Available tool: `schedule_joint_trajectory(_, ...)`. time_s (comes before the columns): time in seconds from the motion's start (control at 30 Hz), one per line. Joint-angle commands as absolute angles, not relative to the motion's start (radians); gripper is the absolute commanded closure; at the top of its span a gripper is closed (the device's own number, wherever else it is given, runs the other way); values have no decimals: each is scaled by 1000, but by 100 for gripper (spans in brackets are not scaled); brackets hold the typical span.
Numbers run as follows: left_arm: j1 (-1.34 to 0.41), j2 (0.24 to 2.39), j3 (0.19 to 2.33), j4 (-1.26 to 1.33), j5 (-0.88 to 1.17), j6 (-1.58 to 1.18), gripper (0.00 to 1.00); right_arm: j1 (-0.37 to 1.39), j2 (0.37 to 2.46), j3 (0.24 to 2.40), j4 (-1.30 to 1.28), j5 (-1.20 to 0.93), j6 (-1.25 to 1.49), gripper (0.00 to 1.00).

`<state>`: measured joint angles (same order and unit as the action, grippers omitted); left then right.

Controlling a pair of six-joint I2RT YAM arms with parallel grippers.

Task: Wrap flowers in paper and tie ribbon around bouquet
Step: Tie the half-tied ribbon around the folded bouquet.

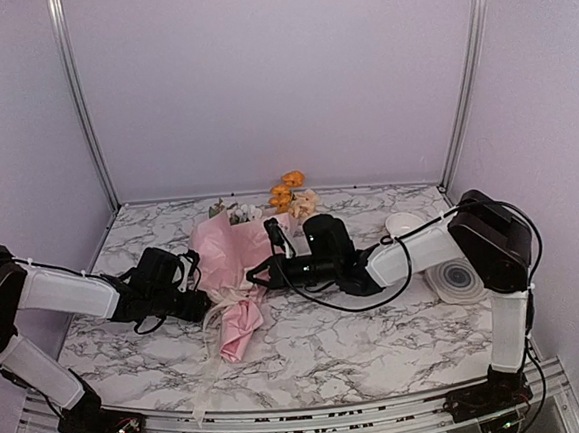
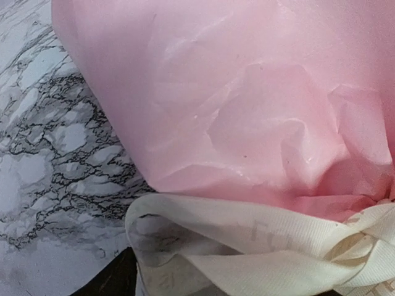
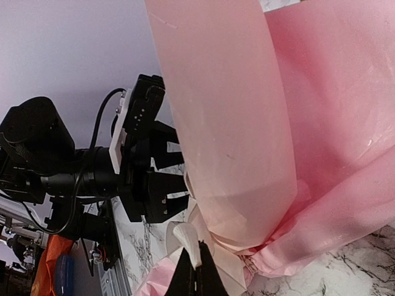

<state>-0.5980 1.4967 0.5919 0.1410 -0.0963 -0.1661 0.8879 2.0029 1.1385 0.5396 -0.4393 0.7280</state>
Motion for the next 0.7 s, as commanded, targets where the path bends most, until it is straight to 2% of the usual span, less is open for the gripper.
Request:
schedule_joint_trajectory(0.0,-598,1560,618,202,-32,-107,58,882,2006,1148,538,-454,716,100)
schedule_joint_trajectory(0.07,-598,1574,630,200,-36,-107,92,882,1987,1138,504,-438,676,100)
schedule_joint_trajectory(0.1,-598,1576,633,200,-39,-112,100,882,1975,1130,488,-428,659,100)
schedule_joint_trajectory(0.4,-596,1575,585,202,-109,-194,100,847,1891,978,484,-399,637,100)
schedule_joint_trajectory(0.67,-594,1556,559,199,-141,-205,100,789,1866,934,441,-405,607,100)
